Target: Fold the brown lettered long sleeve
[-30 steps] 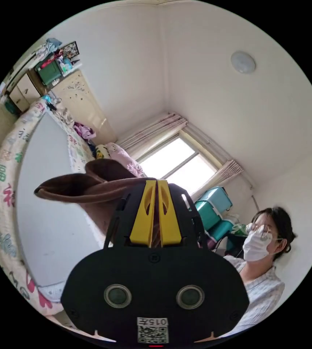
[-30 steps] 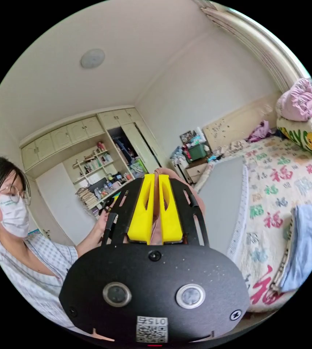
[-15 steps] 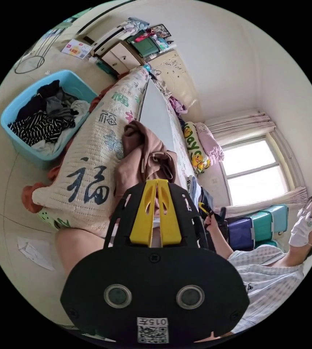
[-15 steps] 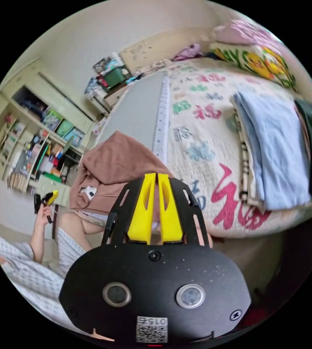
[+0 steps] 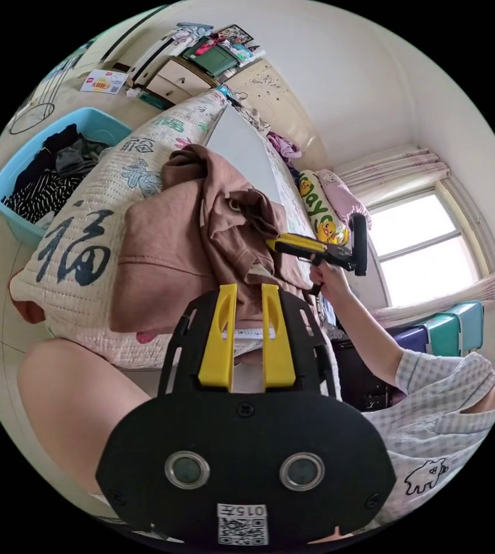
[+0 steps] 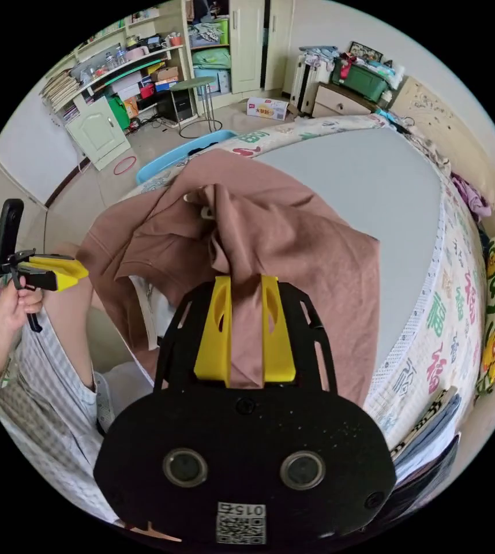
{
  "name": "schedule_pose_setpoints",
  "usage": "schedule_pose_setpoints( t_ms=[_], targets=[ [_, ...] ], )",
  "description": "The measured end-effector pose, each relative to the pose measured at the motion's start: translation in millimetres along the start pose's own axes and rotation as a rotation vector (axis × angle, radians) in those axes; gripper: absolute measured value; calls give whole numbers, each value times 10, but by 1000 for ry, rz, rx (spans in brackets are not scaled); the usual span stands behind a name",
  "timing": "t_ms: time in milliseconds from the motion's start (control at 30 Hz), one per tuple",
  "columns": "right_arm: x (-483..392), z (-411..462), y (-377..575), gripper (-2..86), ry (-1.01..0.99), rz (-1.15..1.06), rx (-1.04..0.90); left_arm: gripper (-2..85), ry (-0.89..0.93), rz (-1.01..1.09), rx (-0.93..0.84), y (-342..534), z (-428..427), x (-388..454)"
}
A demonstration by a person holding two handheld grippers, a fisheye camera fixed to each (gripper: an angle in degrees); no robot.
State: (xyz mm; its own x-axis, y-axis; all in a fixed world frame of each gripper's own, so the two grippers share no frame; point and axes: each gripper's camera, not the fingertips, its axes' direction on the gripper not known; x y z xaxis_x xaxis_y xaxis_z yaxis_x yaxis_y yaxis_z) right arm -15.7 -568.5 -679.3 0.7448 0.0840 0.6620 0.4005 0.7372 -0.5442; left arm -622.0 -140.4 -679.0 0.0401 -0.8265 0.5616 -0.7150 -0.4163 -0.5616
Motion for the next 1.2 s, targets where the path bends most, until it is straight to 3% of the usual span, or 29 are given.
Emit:
schedule_pose_setpoints(
  t_ms=[200,300,367,433,567,733,1000,1200],
  targets=[
    [621,-920,612,31,14,110,68,70,-59,45,-31,145,-177,16],
    [1188,-1243,1389,8,59,334,85,72,-53,54,-24,156,-198,22],
    [1585,-1215,1985,5,135,547,-4,74,-57,64,-34,152,-155,32],
    [1692,-1226,2302,10,144,625,-26,79,-59,70,-59,142,-88,41],
    [1281,-1335,2332,65,-31,435,117,96,-123,63,-83,162,-24,69],
    [734,-887,2045,119,-278,269,74,109,-183,-6,-73,258,-50,-25],
    [717,-200,2709,121,-444,492,92,87,-65,-30,-123,283,-68,-164],
    [924,96,2995,45,-599,558,131,59,-22,-51,-178,248,77,-270]
  ],
)
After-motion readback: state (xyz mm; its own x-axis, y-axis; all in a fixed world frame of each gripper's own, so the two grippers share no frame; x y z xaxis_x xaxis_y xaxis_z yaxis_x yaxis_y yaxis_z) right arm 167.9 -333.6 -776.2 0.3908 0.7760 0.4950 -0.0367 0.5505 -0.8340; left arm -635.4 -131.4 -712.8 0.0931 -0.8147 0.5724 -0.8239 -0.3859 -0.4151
